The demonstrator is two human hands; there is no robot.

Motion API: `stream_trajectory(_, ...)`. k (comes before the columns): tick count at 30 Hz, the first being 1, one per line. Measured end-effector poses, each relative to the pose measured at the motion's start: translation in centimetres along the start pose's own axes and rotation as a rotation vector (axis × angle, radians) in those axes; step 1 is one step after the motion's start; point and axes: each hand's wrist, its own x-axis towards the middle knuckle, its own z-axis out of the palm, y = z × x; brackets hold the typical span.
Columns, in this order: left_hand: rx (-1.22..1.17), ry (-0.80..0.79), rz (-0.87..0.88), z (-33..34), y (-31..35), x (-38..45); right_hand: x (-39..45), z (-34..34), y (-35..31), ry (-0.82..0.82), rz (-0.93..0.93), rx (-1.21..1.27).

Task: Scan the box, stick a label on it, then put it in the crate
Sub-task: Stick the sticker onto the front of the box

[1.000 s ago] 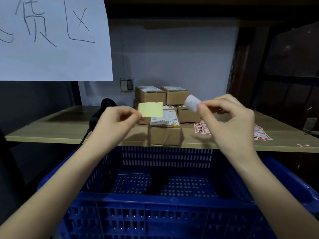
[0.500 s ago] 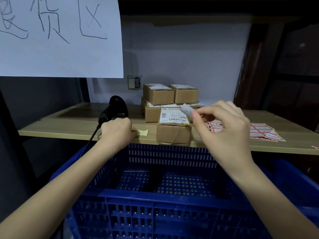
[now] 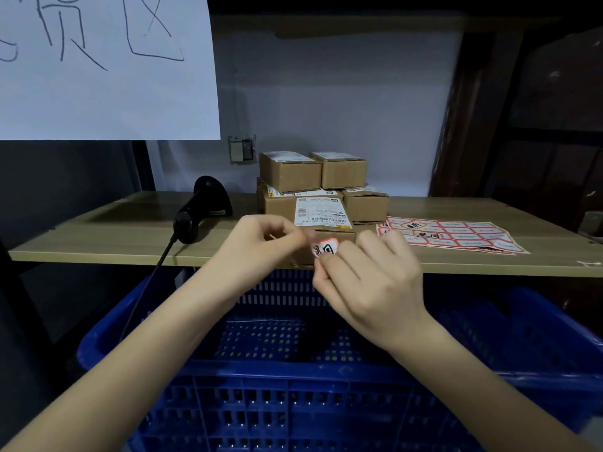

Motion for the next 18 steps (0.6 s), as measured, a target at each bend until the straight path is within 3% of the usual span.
stream_trajectory(4,0.122,-0.011,0.048,0.3,-0.2,0.0,-0.9,0.1,0.1,-0.108,0.023,0.103)
stream_trajectory(9,0.379,0.027,0.195,0.4,-0.9,0.7,-1.0,-0.2,1.7,-0.292,0.474,0.474)
stream_trajectory(13,0.217,0.058,0.092,1.4,-1.0,0.7,-1.1,-0.1,1.5,-0.234,0.459,0.507)
stream_trajectory(16,0.429,0.307,0.197,1.1,-0.7,0.0,-1.1,-0.3,1.4,-0.160,0.440,0.465)
stream_trajectory(18,0.452,0.332,0.192,0.4,0.0,-0.5,-1.3,-0.4,1.7,-0.099,0.294,0.297)
